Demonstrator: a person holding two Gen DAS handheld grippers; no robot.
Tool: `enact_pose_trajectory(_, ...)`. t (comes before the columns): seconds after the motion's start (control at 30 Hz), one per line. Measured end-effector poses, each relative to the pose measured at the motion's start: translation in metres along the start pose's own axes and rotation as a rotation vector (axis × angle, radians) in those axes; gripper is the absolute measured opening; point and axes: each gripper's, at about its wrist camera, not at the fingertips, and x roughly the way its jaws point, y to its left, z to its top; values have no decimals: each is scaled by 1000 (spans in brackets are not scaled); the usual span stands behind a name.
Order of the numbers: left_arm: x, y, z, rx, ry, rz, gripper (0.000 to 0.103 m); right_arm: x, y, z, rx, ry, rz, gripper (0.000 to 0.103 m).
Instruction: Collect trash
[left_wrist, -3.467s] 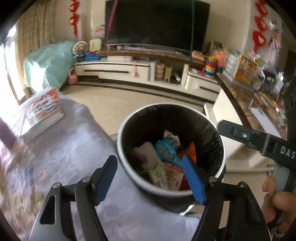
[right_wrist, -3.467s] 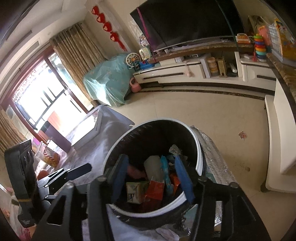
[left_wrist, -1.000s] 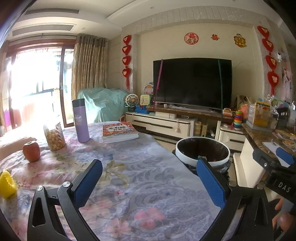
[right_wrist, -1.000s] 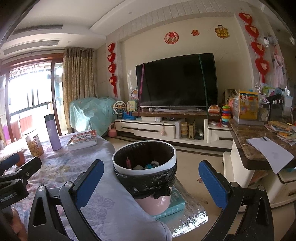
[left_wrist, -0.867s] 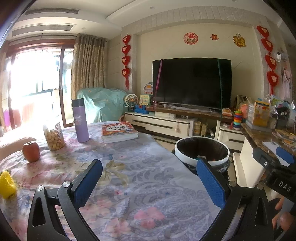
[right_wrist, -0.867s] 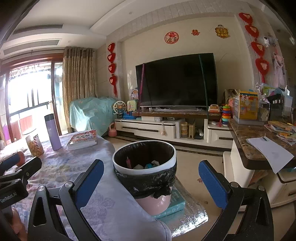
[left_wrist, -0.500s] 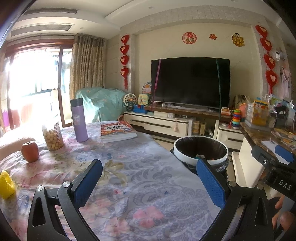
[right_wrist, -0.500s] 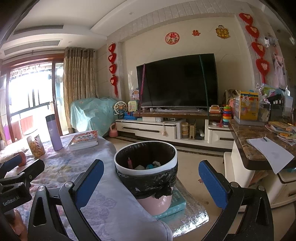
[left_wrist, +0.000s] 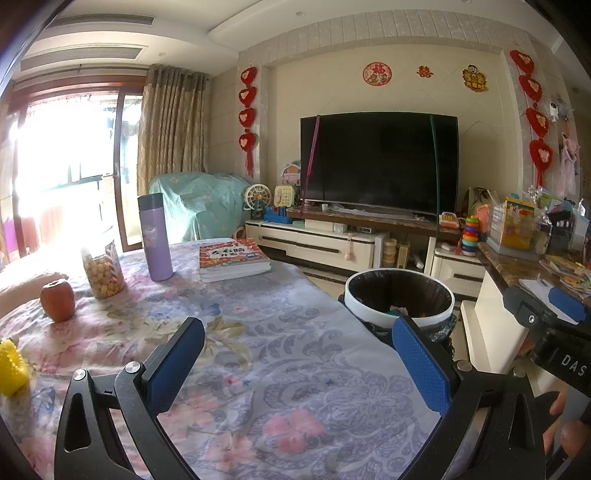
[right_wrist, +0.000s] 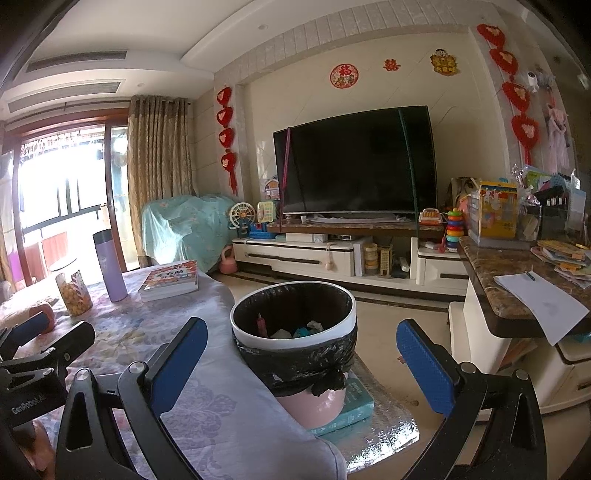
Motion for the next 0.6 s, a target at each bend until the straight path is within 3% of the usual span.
enact_pose_trajectory(0.6, 6, -2, -1, 11, 9, -6, 102, 1, 6, 0, 14, 3, 11, 103)
